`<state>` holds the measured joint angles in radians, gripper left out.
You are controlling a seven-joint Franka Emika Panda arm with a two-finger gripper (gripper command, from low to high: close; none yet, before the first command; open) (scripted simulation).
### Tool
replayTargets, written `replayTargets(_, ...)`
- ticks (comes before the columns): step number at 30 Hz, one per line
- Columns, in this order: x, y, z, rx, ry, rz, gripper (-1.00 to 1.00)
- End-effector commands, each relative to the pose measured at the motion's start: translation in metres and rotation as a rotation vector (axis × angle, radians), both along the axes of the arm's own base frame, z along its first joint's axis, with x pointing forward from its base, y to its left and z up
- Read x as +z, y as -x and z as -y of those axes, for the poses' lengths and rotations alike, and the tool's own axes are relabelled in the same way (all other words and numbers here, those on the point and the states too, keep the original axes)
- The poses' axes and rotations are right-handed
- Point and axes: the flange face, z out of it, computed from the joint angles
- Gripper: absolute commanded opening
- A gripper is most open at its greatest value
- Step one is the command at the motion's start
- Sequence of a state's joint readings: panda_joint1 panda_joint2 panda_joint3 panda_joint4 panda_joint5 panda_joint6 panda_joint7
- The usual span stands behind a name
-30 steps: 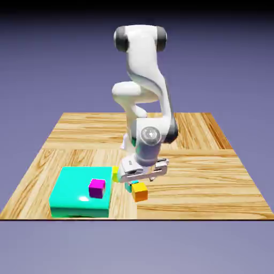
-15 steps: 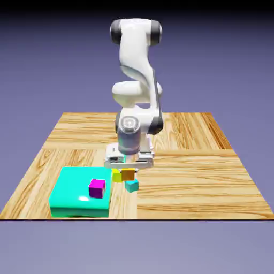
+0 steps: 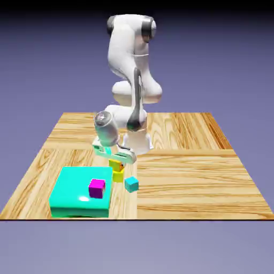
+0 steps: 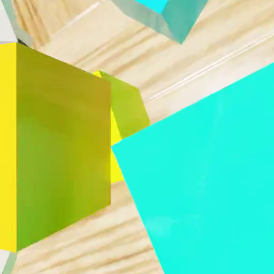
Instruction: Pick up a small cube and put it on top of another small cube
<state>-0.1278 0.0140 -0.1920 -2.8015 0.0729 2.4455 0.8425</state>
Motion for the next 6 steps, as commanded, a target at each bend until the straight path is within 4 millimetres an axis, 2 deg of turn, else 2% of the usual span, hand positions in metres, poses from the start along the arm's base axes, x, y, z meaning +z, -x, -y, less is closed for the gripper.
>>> replayTargets(1, 0.012, -0.004, 0.002, -0.002, -0.002, 0.001, 1.00)
replayTargets(5, 0.061, -0.016, 0.008, -0.002, -0.001, 0.000, 1.00)
replayTargets(6, 0.067, -0.016, 0.008, -0.002, 0.000, 0.000, 1.00)
